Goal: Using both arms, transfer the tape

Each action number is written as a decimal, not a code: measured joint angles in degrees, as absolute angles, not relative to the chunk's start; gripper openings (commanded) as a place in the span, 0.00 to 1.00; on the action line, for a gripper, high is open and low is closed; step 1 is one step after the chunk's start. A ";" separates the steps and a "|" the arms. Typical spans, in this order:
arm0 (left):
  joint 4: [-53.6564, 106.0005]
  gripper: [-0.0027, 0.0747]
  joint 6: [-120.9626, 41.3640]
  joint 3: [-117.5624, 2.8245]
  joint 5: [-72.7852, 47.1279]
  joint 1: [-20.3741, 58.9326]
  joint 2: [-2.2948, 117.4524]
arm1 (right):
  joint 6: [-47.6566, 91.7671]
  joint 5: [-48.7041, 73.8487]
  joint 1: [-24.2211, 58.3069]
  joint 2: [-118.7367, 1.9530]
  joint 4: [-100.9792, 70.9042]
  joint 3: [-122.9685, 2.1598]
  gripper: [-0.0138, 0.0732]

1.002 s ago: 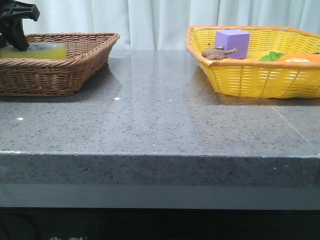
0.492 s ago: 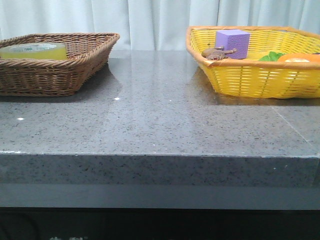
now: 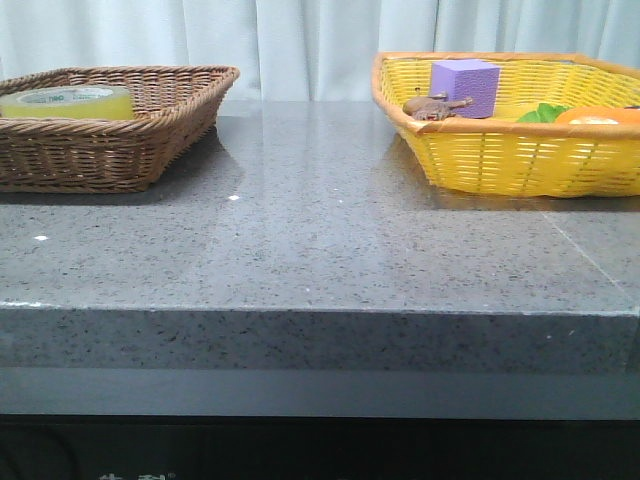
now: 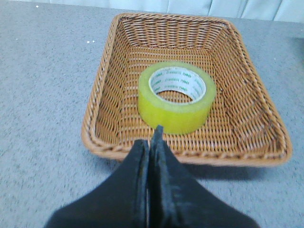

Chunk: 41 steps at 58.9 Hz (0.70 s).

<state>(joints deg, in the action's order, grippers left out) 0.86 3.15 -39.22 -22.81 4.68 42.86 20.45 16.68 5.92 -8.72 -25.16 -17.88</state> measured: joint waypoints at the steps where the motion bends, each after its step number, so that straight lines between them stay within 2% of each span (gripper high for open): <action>1: 0.86 0.01 3.15 -38.33 -22.81 4.68 42.03 | 20.45 16.68 5.92 -8.72 -25.16 -17.88 0.07; 23: 0.86 0.01 3.15 -27.63 -24.56 4.68 21.62 | 20.45 16.68 5.92 -8.72 -25.16 -17.88 0.07; 41: 0.86 0.01 3.05 -26.61 -26.01 4.68 19.57 | 20.45 16.68 5.92 -8.72 -25.16 -17.88 0.07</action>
